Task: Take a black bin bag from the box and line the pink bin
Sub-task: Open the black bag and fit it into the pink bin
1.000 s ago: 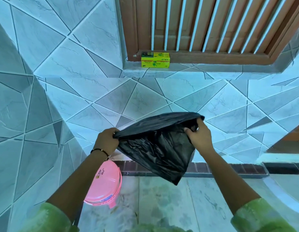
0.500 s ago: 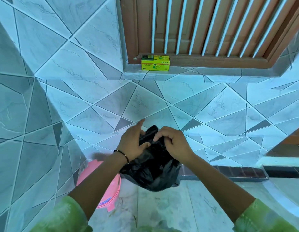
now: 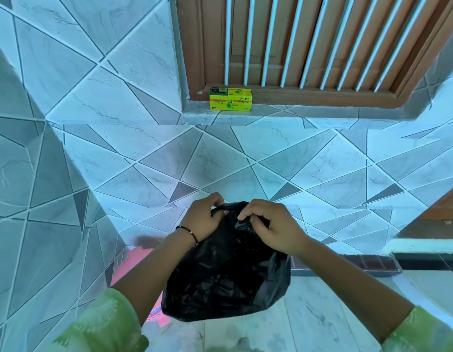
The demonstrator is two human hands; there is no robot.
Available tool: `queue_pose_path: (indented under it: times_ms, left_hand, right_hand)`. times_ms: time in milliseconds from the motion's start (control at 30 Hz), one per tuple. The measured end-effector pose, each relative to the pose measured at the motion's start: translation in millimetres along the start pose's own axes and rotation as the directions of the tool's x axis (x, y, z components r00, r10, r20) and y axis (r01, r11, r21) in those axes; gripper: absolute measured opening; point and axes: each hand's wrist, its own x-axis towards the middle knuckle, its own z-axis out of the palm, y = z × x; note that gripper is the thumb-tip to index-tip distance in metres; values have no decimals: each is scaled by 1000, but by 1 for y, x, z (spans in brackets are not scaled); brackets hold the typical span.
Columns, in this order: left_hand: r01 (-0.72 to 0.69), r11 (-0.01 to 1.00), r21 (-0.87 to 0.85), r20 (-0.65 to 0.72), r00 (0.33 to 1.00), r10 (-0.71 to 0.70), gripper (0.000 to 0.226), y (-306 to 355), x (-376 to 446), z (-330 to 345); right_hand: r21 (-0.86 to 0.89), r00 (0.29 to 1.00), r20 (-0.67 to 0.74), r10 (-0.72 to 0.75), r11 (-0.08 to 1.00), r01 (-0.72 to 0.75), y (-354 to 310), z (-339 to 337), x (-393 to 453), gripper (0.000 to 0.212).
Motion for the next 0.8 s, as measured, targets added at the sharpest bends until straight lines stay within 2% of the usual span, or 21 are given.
queue_pose_path:
  times_ms: [67, 100, 200, 300, 367, 400, 467, 500, 567, 633, 700, 733, 800]
  left_hand:
    - [42, 999, -19, -52, 998, -43, 15, -3, 3, -3]
    - [79, 996, -36, -104, 991, -82, 18, -5, 3, -6]
    - [113, 991, -66, -275, 953, -127, 16, -7, -2, -20]
    - [64, 998, -26, -326, 943, -69, 25, -8, -7, -37]
    - [-54, 988, 146, -234, 968, 88, 28, -12, -14, -49]
    - [-149, 958, 244, -149, 971, 189, 22, -14, -18, -52]
    - [-380, 831, 405, 27, 914, 405, 18, -19, -27, -55]
    - [-452, 753, 478, 108, 881, 460, 16, -23, -30, -55]
    - [-476, 652, 590, 212, 871, 444, 13, -34, -32, -50]
    - [-345, 683, 643, 205, 938, 281, 22, -41, -31, -46]
    - [-90, 712, 696, 122, 992, 7, 34, -43, -29, -45]
    - [-12, 697, 717, 90, 993, -76, 33, -43, -29, -45]
    - [46, 694, 719, 55, 991, -123, 29, -47, -32, -43]
  right_hand:
    - [-236, 992, 121, -43, 969, 71, 6, -6, -4, 17]
    - [-387, 978, 204, -34, 915, 113, 10, -9, -8, 19]
    - [-653, 920, 372, 124, 739, 164, 22, -16, -19, 30]
    - [-792, 853, 352, 386, 608, 52, 39, -25, -24, 58]
    - [-829, 788, 262, 557, 548, -113, 51, -35, -24, 45]
    - [-821, 761, 190, 620, 525, -224, 57, -40, -24, 35]
    - [-796, 711, 51, 701, 458, -395, 63, -47, -25, 24]
    - [-800, 711, 0, 704, 427, -422, 66, -49, -24, 24]
    - [-807, 728, -80, 681, 385, -448, 64, -52, -21, 29]
    - [-752, 730, -159, 665, 397, -526, 59, -52, -17, 25]
    - [-644, 709, -223, 669, 445, -622, 55, -48, -13, 13]
    - [-535, 699, -252, 669, 506, -677, 55, -45, -11, 7]
    - [-190, 628, -327, 706, 602, -776, 57, -38, -9, 14]
